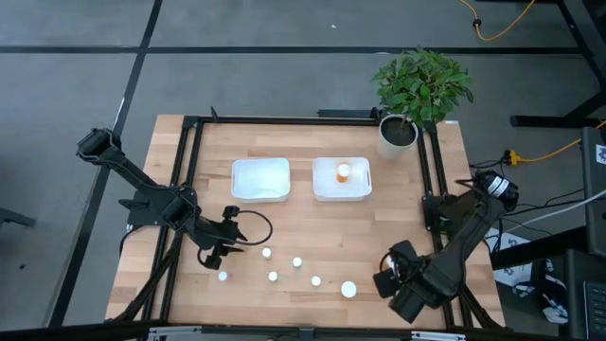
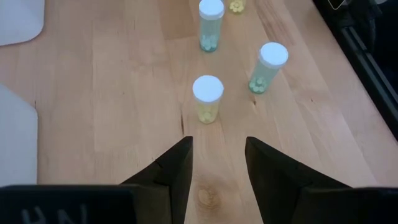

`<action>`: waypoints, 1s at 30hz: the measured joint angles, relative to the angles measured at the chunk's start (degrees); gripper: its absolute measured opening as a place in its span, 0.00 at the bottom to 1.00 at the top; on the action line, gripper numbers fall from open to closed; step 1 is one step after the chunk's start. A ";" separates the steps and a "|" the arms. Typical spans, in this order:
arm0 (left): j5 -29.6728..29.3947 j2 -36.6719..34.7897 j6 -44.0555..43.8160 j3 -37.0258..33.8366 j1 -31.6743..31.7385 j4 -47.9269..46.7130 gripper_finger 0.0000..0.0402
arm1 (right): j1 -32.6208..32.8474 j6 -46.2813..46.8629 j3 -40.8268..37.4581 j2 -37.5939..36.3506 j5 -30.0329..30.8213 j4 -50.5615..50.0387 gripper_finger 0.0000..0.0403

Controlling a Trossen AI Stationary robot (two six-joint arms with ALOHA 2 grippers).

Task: Pick and place medicine bottles into bin by pill shape (circle, oval)
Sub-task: Put the right orange pill bottle into the right white bin

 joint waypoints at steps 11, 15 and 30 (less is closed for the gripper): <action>0.00 0.00 0.04 0.00 0.00 -0.02 0.35 | -1.93 -0.84 -7.82 0.02 -2.36 3.88 0.71; 0.00 0.00 0.04 0.00 0.00 0.00 0.35 | -3.39 -2.56 -8.03 0.02 -1.96 4.48 0.71; 0.00 0.00 0.04 0.00 0.00 -0.02 0.35 | -5.46 -4.15 -14.81 0.02 -3.06 9.00 0.71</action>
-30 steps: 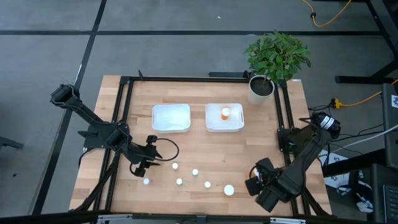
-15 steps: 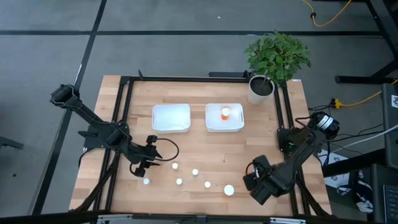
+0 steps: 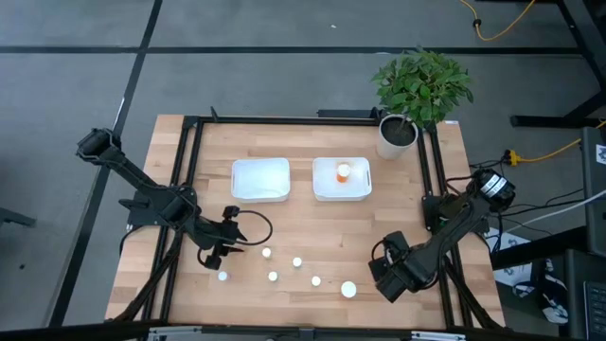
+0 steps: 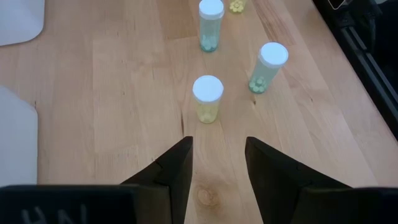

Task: Pick and place medicine bottles into bin by pill shape (circle, oval)
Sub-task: Put the right orange pill bottle into the right white bin

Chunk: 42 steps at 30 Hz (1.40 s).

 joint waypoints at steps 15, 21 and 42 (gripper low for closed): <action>-0.02 0.00 0.02 0.00 0.00 0.00 0.35 | -0.60 -1.49 -0.96 0.00 -0.44 2.56 0.60; -0.02 0.00 0.02 0.00 0.00 0.00 0.35 | -1.03 -3.42 -0.91 0.00 -0.48 2.38 0.51; -0.02 0.00 0.11 0.00 0.00 -0.04 0.35 | -25.22 -42.38 -0.77 -12.43 18.22 12.31 0.54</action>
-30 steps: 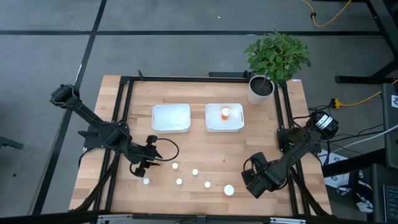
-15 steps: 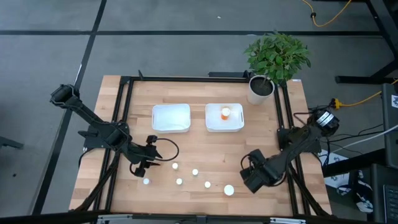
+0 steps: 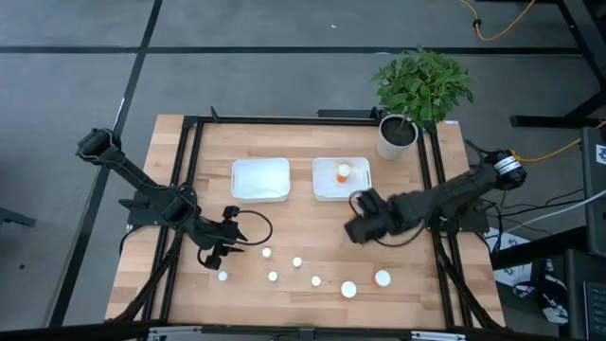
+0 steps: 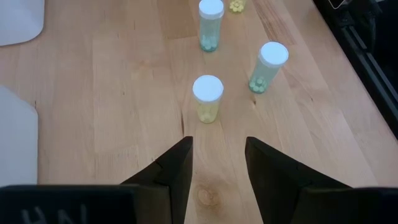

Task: Pick and place medicine bottles into bin by pill shape (circle, oval)
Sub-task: Put the right orange pill bottle into the right white bin

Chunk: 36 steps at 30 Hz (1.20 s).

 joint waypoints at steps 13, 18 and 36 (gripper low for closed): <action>0.00 0.00 0.01 0.00 0.00 -0.30 0.35 | -19.90 -21.95 3.68 0.12 -4.67 2.97 0.52; 0.00 0.00 0.02 0.00 0.00 -0.35 0.35 | -23.52 -20.68 3.77 1.28 -5.16 -4.03 0.53; 0.00 0.00 -0.02 0.00 0.04 -0.37 0.35 | -25.00 -26.91 3.77 9.50 -6.75 -2.98 0.55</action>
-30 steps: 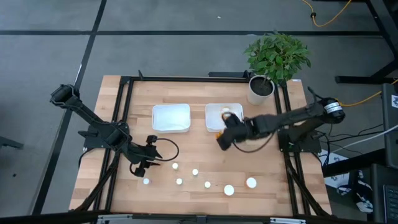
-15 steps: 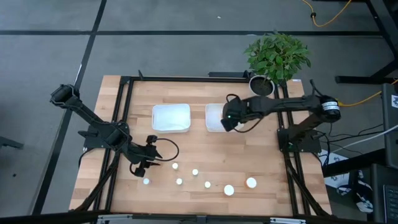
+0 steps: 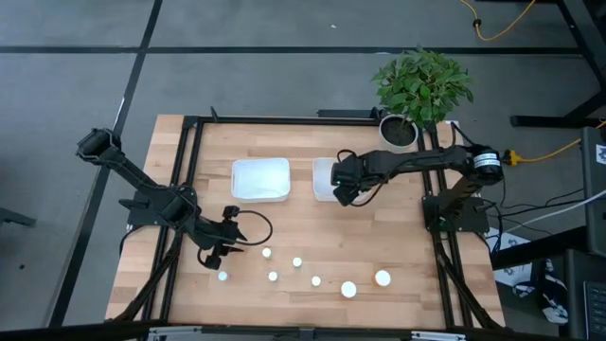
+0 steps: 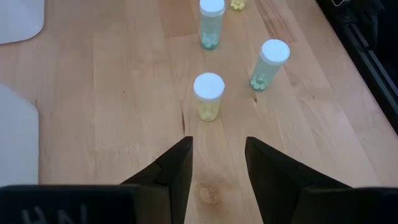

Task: Pick and place medicine bottles into bin by pill shape (circle, oval)
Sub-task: Put the right orange pill bottle into the right white bin

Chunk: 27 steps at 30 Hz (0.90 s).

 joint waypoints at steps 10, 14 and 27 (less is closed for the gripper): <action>0.02 0.00 -0.02 0.00 0.00 0.00 0.35 | -0.01 0.04 0.00 0.00 0.41 0.02 0.62; 0.02 0.00 -0.02 0.00 0.00 0.01 0.35 | -0.03 0.22 0.00 0.00 0.51 0.02 0.62; 0.02 0.00 -0.02 0.00 0.00 0.02 0.35 | -0.01 0.24 0.00 0.00 0.53 0.02 0.62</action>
